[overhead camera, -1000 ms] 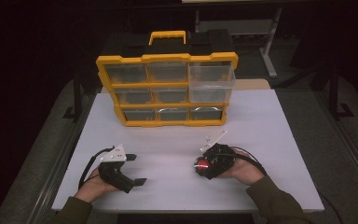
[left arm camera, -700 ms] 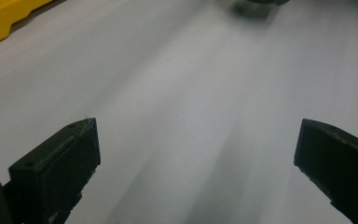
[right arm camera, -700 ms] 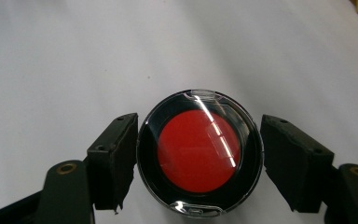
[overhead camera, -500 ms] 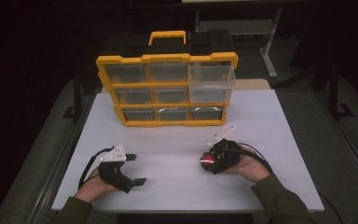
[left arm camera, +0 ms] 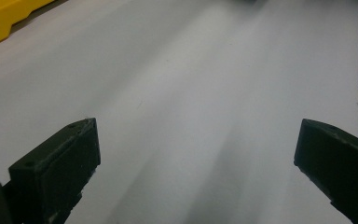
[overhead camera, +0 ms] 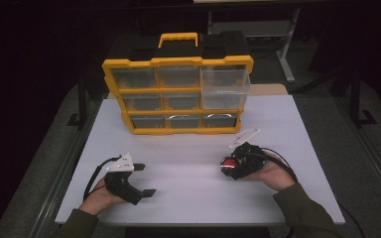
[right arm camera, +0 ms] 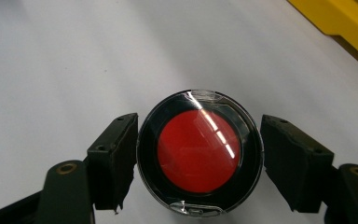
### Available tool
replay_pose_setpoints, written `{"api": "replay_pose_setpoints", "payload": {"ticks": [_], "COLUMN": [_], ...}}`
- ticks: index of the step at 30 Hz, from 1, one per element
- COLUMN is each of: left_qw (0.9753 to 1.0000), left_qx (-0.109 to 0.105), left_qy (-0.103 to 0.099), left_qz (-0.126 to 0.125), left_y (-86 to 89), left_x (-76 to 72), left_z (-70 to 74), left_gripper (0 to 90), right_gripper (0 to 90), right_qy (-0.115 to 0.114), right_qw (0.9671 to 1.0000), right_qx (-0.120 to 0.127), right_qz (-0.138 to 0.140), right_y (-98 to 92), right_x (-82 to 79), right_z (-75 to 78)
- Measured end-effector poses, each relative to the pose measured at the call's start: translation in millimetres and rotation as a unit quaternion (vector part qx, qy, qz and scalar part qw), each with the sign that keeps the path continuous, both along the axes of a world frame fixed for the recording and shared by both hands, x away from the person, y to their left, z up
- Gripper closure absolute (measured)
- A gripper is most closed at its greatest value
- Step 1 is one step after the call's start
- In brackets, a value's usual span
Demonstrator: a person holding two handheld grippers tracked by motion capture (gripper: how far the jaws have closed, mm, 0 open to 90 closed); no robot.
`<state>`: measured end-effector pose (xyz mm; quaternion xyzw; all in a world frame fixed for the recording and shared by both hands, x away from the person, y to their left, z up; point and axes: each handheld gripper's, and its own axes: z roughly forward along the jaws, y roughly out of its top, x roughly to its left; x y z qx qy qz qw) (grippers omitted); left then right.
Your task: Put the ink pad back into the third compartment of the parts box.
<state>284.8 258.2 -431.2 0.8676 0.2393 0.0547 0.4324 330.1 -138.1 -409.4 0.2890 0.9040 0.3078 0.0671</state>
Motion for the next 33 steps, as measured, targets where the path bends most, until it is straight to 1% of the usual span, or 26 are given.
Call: {"api": "replay_pose_setpoints", "payload": {"ticks": [3, 6, 15, 23, 26, 27, 28, 29, 30, 31, 32, 33], "left_qw": [1.0000, 1.0000, 1.0000, 1.0000, 1.0000, 1.0000, 1.0000, 1.0000, 1.0000, 1.0000, 1.0000, 1.0000], "left_qx": [0.000, 0.000, 0.000, -0.001, -0.001, -0.001, -0.001, -0.001, -0.001, -0.001, -0.001, -0.001], "left_qy": [0.000, 0.000, 0.000, 0.000, 0.000, 0.000, 0.000, 0.000, 0.000, 0.000, 0.000, 0.000], "left_qz": [0.000, 0.000, 0.000, 0.001, 0.002, 0.002, 0.002, 0.002, 0.003, 0.003, 0.003, 0.003], "left_y": [-0.1, -0.2, 0.2, 0.5, 0.4, 0.4, 0.4, 0.5, 0.8, 0.8, 1.1, 1.1], "left_x": [0.0, 0.0, -0.3, -0.1, -0.2, -0.2, -0.3, -0.3, -0.2, -0.2, -0.1, -0.1], "left_z": [0.1, 0.0, 0.0, 0.0, -0.1, -0.1, 0.0, 0.1, 0.0, 0.0, 0.0, 0.0], "left_gripper": [0.0, 0.0, 0.0, 0.0, 0.0, 0.0, 0.0, 0.0, 0.0, 0.0, 0.0, 0.0], "right_gripper": [28.7, 28.8, 28.8, 28.8, 28.7, 28.7, 28.8, 28.8, 28.8, 28.8, 28.8, 28.8], "right_qy": [0.001, -0.003, -0.004, -0.008, -0.011, -0.011, -0.014, -0.014, -0.014, -0.014, -0.016, -0.016], "right_qw": [1.0000, 0.9999, 0.9996, 0.9990, 0.9985, 0.9985, 0.9983, 0.9983, 0.9981, 0.9981, 0.9979, 0.9979], "right_qx": [0.001, 0.004, 0.004, 0.003, 0.005, 0.005, 0.005, 0.005, 0.009, 0.009, 0.009, 0.009], "right_qz": [-0.006, -0.015, -0.029, -0.044, -0.053, -0.053, -0.056, -0.056, -0.059, -0.059, -0.062, -0.062], "right_y": [-2.9, -9.1, -18.3, -31.9, -39.5, -39.5, -43.6, -43.6, -47.1, -47.1, -50.3, -50.3], "right_x": [0.6, 2.8, 5.2, 8.1, 8.7, 8.7, 9.1, 9.1, 9.4, 9.4, 10.0, 10.0], "right_z": [0.8, 3.1, 6.6, 11.8, 16.5, 16.5, 19.8, 19.8, 23.4, 23.4, 27.7, 27.7]}}
